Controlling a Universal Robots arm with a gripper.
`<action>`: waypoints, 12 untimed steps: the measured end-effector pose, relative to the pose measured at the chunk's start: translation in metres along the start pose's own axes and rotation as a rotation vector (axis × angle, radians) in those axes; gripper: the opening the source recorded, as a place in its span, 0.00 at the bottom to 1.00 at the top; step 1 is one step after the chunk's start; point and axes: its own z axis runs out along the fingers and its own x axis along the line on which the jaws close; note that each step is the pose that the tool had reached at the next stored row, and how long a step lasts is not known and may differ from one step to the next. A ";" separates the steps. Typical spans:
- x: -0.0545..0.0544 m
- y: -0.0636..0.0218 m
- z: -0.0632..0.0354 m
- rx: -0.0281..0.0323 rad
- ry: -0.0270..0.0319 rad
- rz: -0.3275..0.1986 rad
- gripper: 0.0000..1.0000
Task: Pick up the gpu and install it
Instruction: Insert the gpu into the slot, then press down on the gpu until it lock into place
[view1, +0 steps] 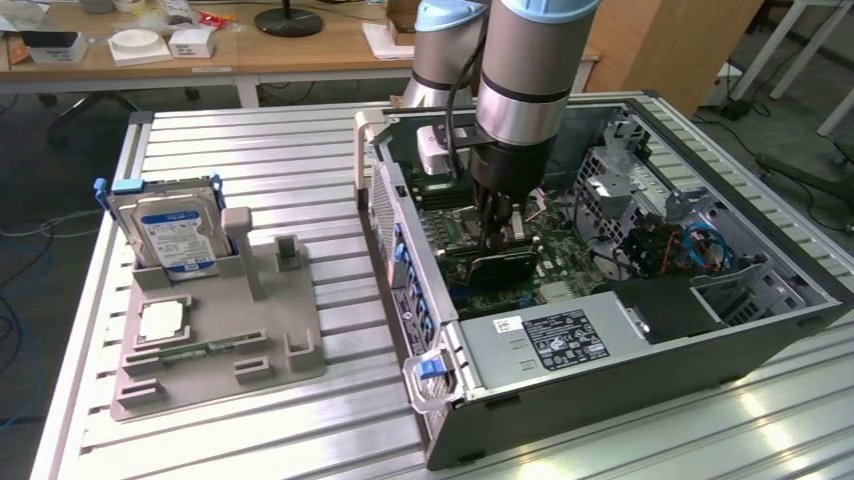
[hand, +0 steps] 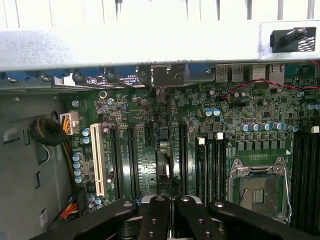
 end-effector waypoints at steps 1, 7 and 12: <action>0.000 0.0000 0.0000 0.0000 0.0000 0.000 0.10; 0.000 0.0000 0.0000 0.0000 0.0000 0.000 0.10; 0.000 0.0000 0.0000 0.0000 -0.0001 0.000 0.10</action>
